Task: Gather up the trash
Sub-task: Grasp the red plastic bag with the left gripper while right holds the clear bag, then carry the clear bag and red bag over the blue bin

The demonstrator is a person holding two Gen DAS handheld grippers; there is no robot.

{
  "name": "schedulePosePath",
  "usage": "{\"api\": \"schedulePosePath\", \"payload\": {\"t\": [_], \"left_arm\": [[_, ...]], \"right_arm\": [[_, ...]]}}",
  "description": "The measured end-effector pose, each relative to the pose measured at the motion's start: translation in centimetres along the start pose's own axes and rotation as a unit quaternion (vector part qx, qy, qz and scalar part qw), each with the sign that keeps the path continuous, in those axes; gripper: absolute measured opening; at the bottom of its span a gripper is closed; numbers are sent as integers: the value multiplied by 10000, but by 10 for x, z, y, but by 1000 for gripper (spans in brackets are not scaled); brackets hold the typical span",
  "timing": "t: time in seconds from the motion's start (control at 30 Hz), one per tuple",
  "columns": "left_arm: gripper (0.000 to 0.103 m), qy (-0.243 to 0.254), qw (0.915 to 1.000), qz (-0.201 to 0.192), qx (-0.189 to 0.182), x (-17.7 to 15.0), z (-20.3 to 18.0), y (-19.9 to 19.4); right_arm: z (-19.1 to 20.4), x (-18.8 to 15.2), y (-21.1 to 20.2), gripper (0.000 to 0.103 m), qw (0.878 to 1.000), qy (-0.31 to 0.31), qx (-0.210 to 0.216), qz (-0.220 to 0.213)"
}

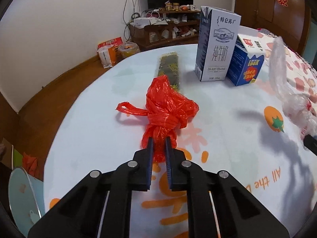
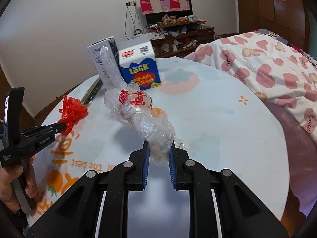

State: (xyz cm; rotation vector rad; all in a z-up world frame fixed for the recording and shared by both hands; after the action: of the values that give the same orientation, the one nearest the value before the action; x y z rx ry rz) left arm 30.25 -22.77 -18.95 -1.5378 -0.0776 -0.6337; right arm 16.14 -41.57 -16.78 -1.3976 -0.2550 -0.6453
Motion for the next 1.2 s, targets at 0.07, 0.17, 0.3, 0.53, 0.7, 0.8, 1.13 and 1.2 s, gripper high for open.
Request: {"api": "schedulePosePath", "payload": {"t": [0.07, 0.17, 0.3, 0.53, 0.7, 0.8, 1.13, 1.2], "left_arm": [[10, 31, 10000, -47, 13, -6, 5, -7], [10, 15, 9998, -160, 95, -17, 18, -20], [10, -92, 9996, -266, 55, -32, 34, -35], [10, -281, 9989, -363, -56, -54, 56, -51], [10, -379, 9982, -466, -31, -72, 71, -68], [10, -458, 9977, -508, -7, -83, 83, -77], [10, -711, 9951, -661, 163, -111, 117, -98], [10, -761, 9946, -677, 179, -116, 122, -101]], "right_arm": [[5, 0, 1, 19, 10000, -19, 11, -5], [17, 0, 2, 19, 10000, -71, 28, -20], [39, -1, 5, 19, 9998, -206, 59, -63], [74, -4, 5, 19, 9986, -474, 167, -135], [104, -7, 5, 19, 9971, -692, 262, -171], [124, -12, 8, 19, 9959, -828, 325, -143], [170, -24, 10, 19, 9921, -1129, 516, -162], [180, -26, 8, 19, 9909, -1205, 570, -197]]}}
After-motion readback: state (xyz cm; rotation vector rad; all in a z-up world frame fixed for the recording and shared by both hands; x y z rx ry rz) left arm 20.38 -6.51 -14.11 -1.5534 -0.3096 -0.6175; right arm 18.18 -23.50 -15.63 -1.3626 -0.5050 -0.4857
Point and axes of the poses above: each gripper's, at about its wrist camera, not at the fingertips, and y roughly the way its jaws point, z to its left, x to its top, the point moved 7 cm from there along y, roughly the way its jaws point, and after that the axes turned 12 degrees about z, right-handed, at the moved point
